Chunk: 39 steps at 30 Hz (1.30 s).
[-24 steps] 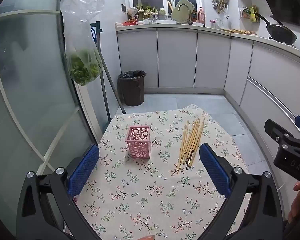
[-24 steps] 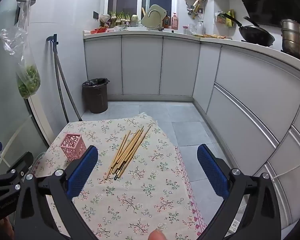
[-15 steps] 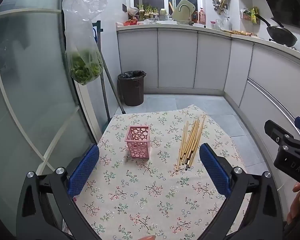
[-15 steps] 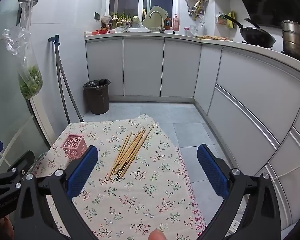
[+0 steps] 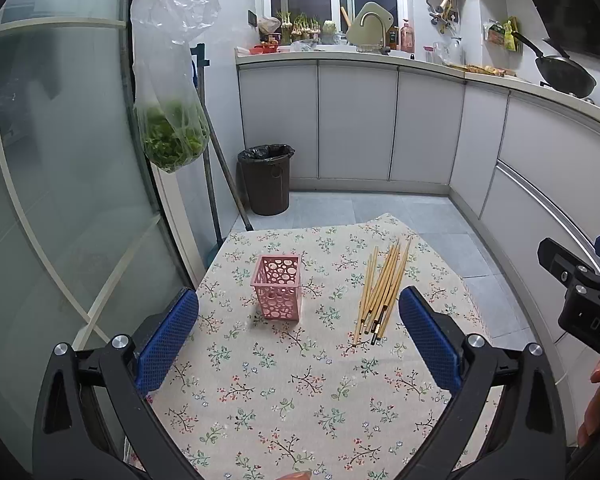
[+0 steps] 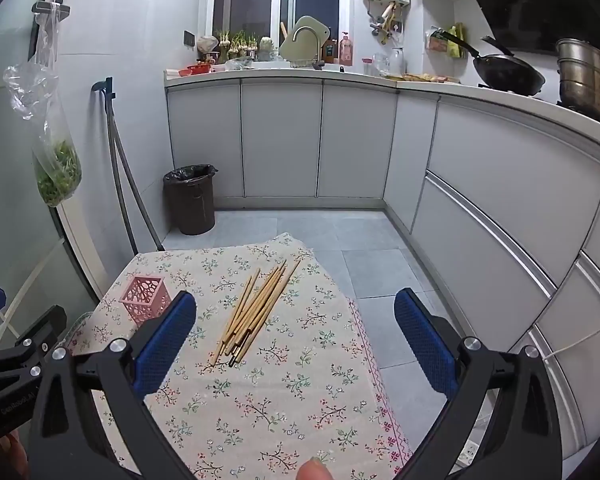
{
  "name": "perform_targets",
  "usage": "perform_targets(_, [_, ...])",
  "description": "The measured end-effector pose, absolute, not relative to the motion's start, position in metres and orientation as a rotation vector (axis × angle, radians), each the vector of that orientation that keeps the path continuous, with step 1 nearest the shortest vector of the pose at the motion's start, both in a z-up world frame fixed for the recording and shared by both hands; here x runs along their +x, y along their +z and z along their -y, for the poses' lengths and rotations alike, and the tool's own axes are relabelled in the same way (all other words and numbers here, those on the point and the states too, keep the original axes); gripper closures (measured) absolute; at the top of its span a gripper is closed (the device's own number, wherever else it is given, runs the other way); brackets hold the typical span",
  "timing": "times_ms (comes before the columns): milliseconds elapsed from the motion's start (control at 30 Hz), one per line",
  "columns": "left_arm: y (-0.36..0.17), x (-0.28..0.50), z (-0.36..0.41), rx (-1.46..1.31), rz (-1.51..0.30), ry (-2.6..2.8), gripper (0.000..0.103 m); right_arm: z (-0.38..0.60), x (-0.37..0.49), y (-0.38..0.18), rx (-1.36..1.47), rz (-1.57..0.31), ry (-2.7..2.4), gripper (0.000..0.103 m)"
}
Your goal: Organize utensils
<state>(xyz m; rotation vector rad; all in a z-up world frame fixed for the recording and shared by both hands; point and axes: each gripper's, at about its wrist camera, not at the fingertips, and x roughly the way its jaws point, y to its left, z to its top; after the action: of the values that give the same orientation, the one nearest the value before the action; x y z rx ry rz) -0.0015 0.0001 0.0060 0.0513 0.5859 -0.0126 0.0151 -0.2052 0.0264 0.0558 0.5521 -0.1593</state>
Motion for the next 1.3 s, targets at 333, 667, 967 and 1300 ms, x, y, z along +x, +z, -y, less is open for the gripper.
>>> perform_targets(333, [0.0082, -0.0024, -0.0009, 0.046, -0.581, -0.013, 0.007, 0.2037, 0.0143, 0.0273, 0.054, -0.547, -0.16, 0.006])
perform_targets(667, [0.0104, -0.0031, -0.0033, 0.043, -0.577, -0.016, 0.007, 0.2012, 0.0138, 0.0287, 0.053, -0.541, -0.159, 0.006])
perform_targets(967, [0.0103, -0.0033, -0.0031, 0.043, -0.576, -0.016, 0.007, 0.1994, 0.0144, 0.0294, 0.054, -0.541, -0.157, 0.006])
perform_targets(1300, [0.0105, -0.0034, -0.0027, 0.044, -0.576, -0.015, 0.007, 0.1991, 0.0145, 0.0293, 0.056, -0.542, -0.155, 0.006])
